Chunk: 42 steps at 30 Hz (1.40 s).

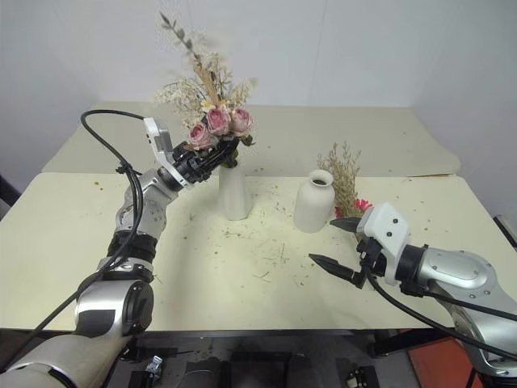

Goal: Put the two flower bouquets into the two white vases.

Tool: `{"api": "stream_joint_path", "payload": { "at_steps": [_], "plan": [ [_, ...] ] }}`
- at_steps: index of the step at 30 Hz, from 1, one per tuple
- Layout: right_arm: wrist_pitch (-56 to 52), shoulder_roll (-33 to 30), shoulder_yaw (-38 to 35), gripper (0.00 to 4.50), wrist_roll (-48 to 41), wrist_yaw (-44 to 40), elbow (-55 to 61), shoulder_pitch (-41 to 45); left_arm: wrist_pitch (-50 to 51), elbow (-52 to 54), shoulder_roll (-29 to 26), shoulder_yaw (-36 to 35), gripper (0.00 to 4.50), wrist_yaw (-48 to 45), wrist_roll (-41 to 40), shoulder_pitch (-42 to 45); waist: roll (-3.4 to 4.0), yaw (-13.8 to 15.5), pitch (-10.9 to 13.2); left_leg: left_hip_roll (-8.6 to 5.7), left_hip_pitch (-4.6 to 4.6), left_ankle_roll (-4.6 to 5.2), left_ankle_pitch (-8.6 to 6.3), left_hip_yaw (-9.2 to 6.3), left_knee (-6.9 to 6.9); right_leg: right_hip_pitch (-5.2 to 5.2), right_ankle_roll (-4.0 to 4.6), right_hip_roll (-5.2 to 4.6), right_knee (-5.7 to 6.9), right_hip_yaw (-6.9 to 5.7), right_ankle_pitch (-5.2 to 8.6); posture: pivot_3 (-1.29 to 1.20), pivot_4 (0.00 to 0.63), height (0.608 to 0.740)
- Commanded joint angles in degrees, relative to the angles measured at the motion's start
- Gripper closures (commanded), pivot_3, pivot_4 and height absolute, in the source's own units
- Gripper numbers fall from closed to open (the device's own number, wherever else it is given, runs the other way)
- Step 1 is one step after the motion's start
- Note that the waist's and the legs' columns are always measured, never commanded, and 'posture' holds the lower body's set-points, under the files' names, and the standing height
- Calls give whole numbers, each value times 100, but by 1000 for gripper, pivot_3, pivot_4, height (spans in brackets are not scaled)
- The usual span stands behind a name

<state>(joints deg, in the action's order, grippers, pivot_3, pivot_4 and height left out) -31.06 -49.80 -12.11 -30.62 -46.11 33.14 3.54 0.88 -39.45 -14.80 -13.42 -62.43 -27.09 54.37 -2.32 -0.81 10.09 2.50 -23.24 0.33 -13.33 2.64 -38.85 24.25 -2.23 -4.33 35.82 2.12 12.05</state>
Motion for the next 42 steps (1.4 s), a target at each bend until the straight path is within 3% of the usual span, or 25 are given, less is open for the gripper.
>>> {"api": "stream_joint_path", "payload": {
  "at_steps": [1, 7, 13, 19, 23, 30, 40, 42],
  "plan": [
    [141, 44, -87, 0, -6, -11, 82, 66, 318, 487, -231, 49, 28, -11, -54, -164, 0, -7, 0, 1, 2, 0, 0, 0, 0, 0, 0, 1, 1, 1, 0, 0, 150, 740],
    [132, 66, -127, 0, 24, 34, 122, -29, 885, 1622, -794, -278, 28, 134, -420, -910, 1, -5, 0, 5, 2, 0, 0, 0, 0, 1, 0, 2, 3, 1, 0, 0, 150, 740],
    [30, 40, -198, 0, 57, 99, 45, -14, 1846, 3415, -2076, -581, 28, -717, -1243, -2183, 3, -27, -2, 16, 5, 0, 0, 5, 2, 6, 2, 7, 9, 2, 0, 0, 150, 740],
    [-1283, -342, -170, 0, -76, 482, -485, 713, 2473, 4782, -3247, -373, 28, -1384, -1567, -2851, 4, 44, -2, 18, 11, -2, 1, 17, -2, 0, 8, 1, 10, -1, 3, 0, 150, 740],
    [-2160, -510, 163, 0, 79, 744, -1118, 1415, 2775, 5409, -3263, 152, 28, -849, -1401, -2329, 4, 101, -3, 18, 12, -2, 1, 16, -3, -2, 11, 3, 8, -3, 4, 0, 150, 740],
    [-3095, -187, 960, 0, 576, 1295, -2278, 2453, 2431, 5607, -3202, 1165, 28, -727, -550, -1895, 4, 4, -4, 15, 4, 2, -1, 21, 5, 10, 13, 9, 5, 10, 4, 0, 150, 740],
    [-3357, 331, 1196, 0, 924, 1580, -3107, 2786, 2264, 5604, -3003, 1222, 28, -715, -510, -2001, 4, -1, -4, 16, 0, 3, -1, 20, 4, 13, 12, 11, 5, 11, 4, 0, 150, 740],
    [-3328, 352, 1256, 409, 983, 1582, -3165, 2799, 2247, 5608, -3010, 1215, 0, -713, -476, -2034, 4, -1, -4, 16, 1, 3, -1, 20, 4, 13, 12, 11, 5, 10, 4, 0, 150, 740]
  ]
}}
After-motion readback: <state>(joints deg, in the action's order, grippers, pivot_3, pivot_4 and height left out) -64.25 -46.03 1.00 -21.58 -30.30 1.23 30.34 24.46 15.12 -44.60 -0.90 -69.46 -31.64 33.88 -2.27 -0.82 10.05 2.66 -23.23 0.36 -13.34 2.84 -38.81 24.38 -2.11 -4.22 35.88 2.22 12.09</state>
